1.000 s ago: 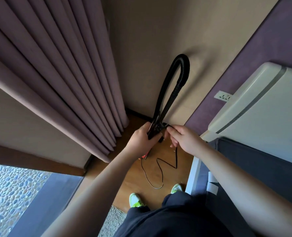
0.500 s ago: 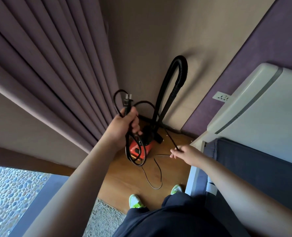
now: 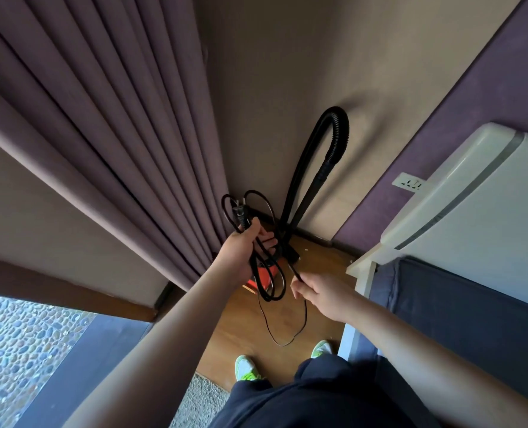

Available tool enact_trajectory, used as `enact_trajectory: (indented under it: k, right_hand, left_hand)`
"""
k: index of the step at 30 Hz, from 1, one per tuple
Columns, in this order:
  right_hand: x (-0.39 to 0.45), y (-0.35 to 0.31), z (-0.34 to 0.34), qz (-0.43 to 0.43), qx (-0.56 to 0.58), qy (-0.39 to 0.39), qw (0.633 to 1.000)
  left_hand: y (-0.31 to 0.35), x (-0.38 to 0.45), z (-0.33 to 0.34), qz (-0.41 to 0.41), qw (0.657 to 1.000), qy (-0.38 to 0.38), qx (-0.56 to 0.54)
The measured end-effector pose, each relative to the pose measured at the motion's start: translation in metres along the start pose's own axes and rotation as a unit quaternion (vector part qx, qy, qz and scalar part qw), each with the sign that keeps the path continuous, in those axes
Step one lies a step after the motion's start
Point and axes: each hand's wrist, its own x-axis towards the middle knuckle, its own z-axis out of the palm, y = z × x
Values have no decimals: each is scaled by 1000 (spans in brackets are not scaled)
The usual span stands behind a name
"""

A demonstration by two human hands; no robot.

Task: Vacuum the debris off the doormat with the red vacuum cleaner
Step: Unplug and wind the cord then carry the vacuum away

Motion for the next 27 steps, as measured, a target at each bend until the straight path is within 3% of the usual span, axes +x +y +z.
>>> enact_trajectory:
  k: [6, 11, 15, 17, 20, 22, 24, 27]
  right_hand:
    - [5, -27, 2, -64, -96, -29, 993]
    - [4, -21, 9, -85, -47, 24, 995]
    - [7, 10, 22, -90, -59, 70, 992]
    - [13, 35, 29, -50, -88, 37, 994]
    - [15, 74, 37, 92, -118, -70, 986]
    - [13, 91, 41, 134, -83, -83, 984]
    - [13, 97, 41, 149, -34, -57, 987]
    - [16, 87, 31, 138, 20, -1, 990]
  left_hand:
    - [2, -4, 13, -20, 996, -84, 36]
    - [15, 1, 3, 50, 993, -90, 51]
    - [34, -3, -11, 34, 983, -175, 40]
    - [45, -6, -20, 24, 969, -244, 30]
    - [60, -10, -33, 21, 954, -298, 23]
    - [65, -11, -41, 10, 954, -288, 78]
    - [61, -10, -46, 7, 943, -262, 205]
    - [35, -3, -42, 15, 875, -181, 449]
